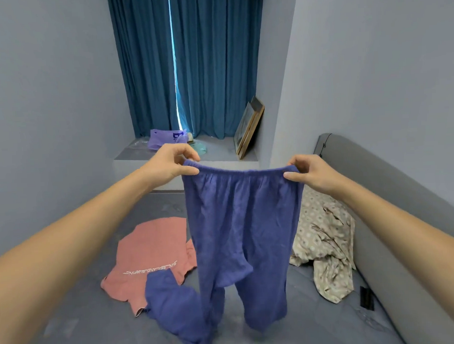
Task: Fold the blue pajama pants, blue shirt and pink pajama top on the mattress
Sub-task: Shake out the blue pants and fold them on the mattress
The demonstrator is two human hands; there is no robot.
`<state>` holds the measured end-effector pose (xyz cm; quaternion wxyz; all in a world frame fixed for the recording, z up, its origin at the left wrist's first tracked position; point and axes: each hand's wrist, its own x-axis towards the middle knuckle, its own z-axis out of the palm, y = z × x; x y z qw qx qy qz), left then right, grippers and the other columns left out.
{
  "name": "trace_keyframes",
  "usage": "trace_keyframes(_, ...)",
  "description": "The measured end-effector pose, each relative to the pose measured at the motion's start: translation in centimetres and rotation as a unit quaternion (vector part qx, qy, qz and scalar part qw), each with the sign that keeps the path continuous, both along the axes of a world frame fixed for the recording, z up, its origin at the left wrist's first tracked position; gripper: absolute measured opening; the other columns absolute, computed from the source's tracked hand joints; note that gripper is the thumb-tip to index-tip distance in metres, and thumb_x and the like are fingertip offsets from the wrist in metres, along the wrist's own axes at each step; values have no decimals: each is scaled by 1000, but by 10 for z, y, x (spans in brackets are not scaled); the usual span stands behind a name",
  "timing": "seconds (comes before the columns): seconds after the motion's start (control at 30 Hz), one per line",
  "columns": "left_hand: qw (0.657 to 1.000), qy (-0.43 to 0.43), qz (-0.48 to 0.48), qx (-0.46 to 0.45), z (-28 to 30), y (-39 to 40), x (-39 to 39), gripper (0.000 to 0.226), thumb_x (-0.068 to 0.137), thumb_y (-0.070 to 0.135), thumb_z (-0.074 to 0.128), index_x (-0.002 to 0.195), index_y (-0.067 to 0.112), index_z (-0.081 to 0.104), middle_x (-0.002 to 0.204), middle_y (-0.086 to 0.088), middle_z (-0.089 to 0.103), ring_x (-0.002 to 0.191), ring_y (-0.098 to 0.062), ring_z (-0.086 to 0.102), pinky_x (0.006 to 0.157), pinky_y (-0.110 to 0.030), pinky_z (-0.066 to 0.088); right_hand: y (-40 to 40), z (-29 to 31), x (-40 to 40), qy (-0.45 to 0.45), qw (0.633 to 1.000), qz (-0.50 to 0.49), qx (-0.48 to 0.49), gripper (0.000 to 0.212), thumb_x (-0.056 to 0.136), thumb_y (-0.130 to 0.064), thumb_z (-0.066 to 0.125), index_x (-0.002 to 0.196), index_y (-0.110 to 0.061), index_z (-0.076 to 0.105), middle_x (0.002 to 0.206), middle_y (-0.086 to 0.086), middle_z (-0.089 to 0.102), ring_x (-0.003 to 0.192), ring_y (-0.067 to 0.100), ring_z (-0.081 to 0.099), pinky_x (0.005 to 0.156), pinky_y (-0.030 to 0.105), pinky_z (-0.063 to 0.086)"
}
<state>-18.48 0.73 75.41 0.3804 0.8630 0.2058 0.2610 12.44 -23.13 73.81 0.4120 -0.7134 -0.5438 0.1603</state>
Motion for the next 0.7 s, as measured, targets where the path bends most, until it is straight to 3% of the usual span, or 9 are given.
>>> trace_keyframes(0.13, 993, 62, -29, 100, 22, -2, -8, 9, 85, 15, 80, 94, 17, 77, 90, -14, 70, 75, -23, 54, 72, -42, 46, -17, 33, -7, 14, 1000, -9, -4, 13, 93, -19, 74, 85, -12, 65, 77, -7, 70, 72, 7, 62, 69, 26, 47)
trace_keyframes(0.23, 996, 27, -28, 83, 40, -8, -11, 7, 85, 19, 81, 82, 18, 75, 78, -6, 62, 71, -17, 48, 68, -35, 42, -25, 55, -12, 45, 999, -15, 13, 21, 94, -14, 71, 79, -14, 57, 70, -10, 66, 65, 4, 60, 59, 18, 48)
trace_keyframes(0.37, 997, 1, -6, 71, 47, -19, -9, 14, 89, 20, 77, 84, 12, 66, 82, -3, 56, 71, -15, 49, 66, -31, 44, -27, 63, -11, -12, 999, -36, 29, 29, 88, -7, 74, 74, -15, 50, 64, -6, 58, 64, 9, 54, 60, 27, 40)
trace_keyframes(0.5, 998, -55, 18, 10, 39, -32, -2, 15, 93, 11, 70, 84, 5, 60, 101, -14, 70, 84, -18, 65, 83, -38, 54, -37, 63, -4, -12, 995, -61, 83, 25, 88, -5, 73, 77, -15, 54, 76, 6, 61, 72, 15, 60, 68, 32, 46)
trace_keyframes(0.6, 999, -42, 29, 2, 36, -51, 9, 18, 98, 12, 64, 85, 4, 53, 78, -8, 65, 72, -15, 55, 67, -30, 45, -47, 55, 7, -15, 996, -62, 69, 23, 88, -8, 71, 77, -20, 54, 79, 4, 63, 74, 15, 60, 72, 36, 46)
trace_keyframes(0.7, 998, -52, 44, -2, 28, -71, 21, 19, 100, 13, 61, 88, 3, 50, 78, -7, 63, 70, -13, 52, 62, -26, 38, -54, 51, 19, -10, 995, -63, 74, 19, 88, -20, 71, 79, -25, 55, 84, 0, 66, 79, 15, 61, 76, 39, 47)
